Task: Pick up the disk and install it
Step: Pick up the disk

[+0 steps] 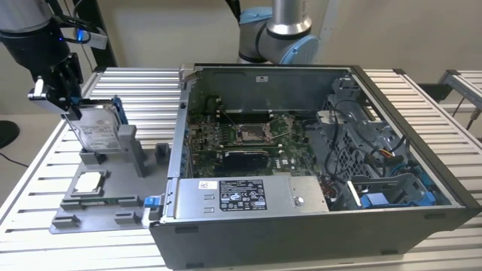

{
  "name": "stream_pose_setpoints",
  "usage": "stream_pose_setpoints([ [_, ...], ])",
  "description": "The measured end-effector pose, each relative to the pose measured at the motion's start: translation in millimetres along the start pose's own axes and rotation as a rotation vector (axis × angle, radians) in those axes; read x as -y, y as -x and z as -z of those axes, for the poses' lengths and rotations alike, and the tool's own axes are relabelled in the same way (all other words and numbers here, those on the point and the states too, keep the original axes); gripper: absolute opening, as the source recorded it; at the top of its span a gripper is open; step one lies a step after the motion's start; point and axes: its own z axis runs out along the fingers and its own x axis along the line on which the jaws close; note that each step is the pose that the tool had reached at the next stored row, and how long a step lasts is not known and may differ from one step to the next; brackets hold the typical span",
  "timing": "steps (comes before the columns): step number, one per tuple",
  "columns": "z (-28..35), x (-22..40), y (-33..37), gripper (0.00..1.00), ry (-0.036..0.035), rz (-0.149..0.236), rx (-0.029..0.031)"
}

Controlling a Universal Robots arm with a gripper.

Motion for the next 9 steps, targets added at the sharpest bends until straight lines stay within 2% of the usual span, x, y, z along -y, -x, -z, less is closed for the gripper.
stream_pose_setpoints([
  [5,14.2,-0.1,0.9,0.00,0.0001,0.000,-0.0001],
  [9,16.1,-0.1,1.0,0.00,-0.0002,0.000,0.0000],
])
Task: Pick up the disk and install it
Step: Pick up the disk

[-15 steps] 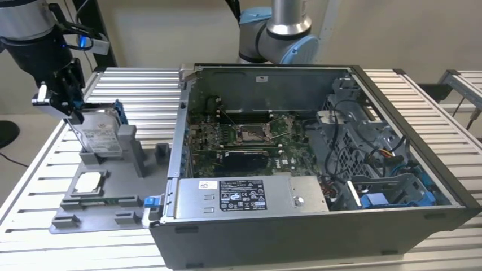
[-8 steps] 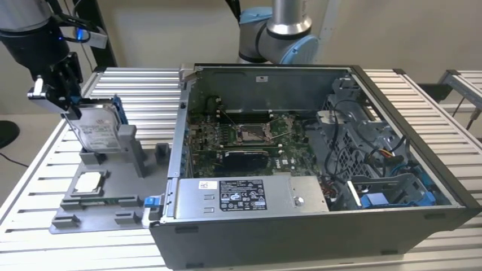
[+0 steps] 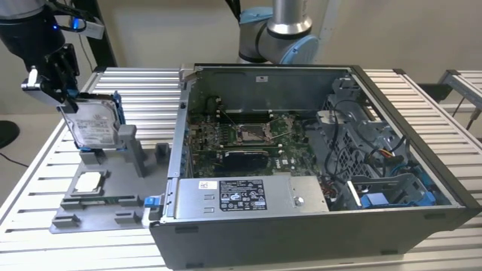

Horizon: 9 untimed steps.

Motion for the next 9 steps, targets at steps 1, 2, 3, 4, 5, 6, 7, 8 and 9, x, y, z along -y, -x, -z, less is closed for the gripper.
stream_pose_setpoints([
  [1,0.0,0.0,0.0,0.00,0.0000,0.000,0.0001],
  [2,0.1,0.0,0.0,0.00,0.0001,0.000,0.0000],
  [3,0.1,0.0,0.0,0.00,0.0002,0.000,0.0000],
  [4,0.2,0.0,0.0,0.00,0.0002,0.000,-0.0001],
  [5,0.2,0.0,0.0,0.00,0.0003,0.000,-0.0001],
  [6,0.2,0.0,0.0,0.00,0.0002,0.000,-0.0001],
  [7,0.2,0.0,0.0,0.00,0.0002,0.000,-0.0001],
  [8,0.4,0.0,0.0,0.00,0.0004,0.000,-0.0001],
  [9,1.5,-0.1,0.1,0.00,0.0019,0.000,-0.0003],
])
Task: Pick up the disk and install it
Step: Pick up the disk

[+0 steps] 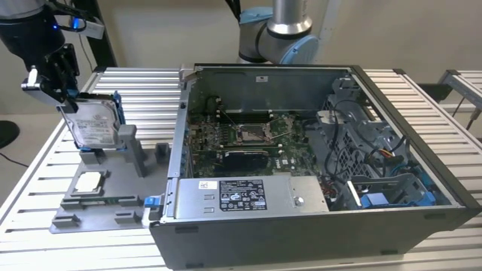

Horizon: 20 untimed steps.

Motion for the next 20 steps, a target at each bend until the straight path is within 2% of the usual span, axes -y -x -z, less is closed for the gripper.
stream_pose_setpoints([
  [3,7.8,0.0,0.5,0.00,0.0054,0.000,0.0003],
  [6,16.0,-0.1,1.0,0.00,0.0065,0.000,0.0012],
  [12,22.1,-0.6,2.2,0.00,-0.0023,0.000,0.0020],
  [14,24.2,-0.7,3.3,0.00,-0.0158,0.001,-0.0017],
  [17,25.6,-0.8,4.4,0.00,-0.0513,0.003,-0.0087],
  [19,26.9,-0.8,5.0,0.00,-0.0716,0.005,-0.0156],
  [20,27.7,-0.8,5.2,0.00,-0.0787,0.005,-0.0190],
])
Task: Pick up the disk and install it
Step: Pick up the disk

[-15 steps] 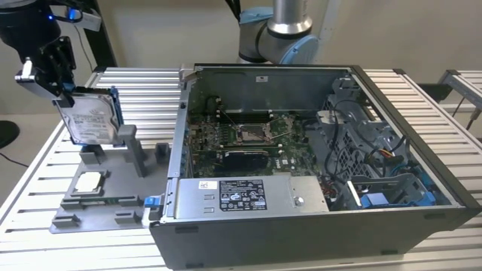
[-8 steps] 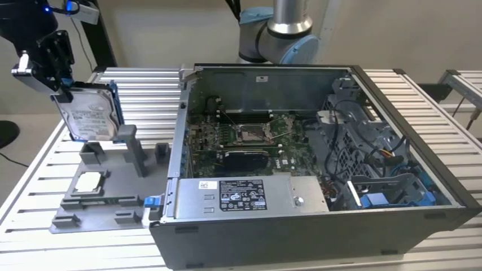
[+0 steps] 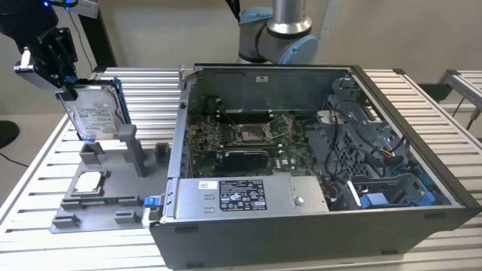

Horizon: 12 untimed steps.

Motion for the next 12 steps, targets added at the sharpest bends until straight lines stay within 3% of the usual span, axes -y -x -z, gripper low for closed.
stream_pose_setpoints([
  [2,2.9,0.2,0.4,0.00,-0.0090,0.001,-0.0059],
  [4,8.7,0.7,0.8,0.00,-0.0123,0.001,-0.0081],
  [12,45.1,3.3,2.6,0.00,-0.0123,0.001,-0.0092],
])
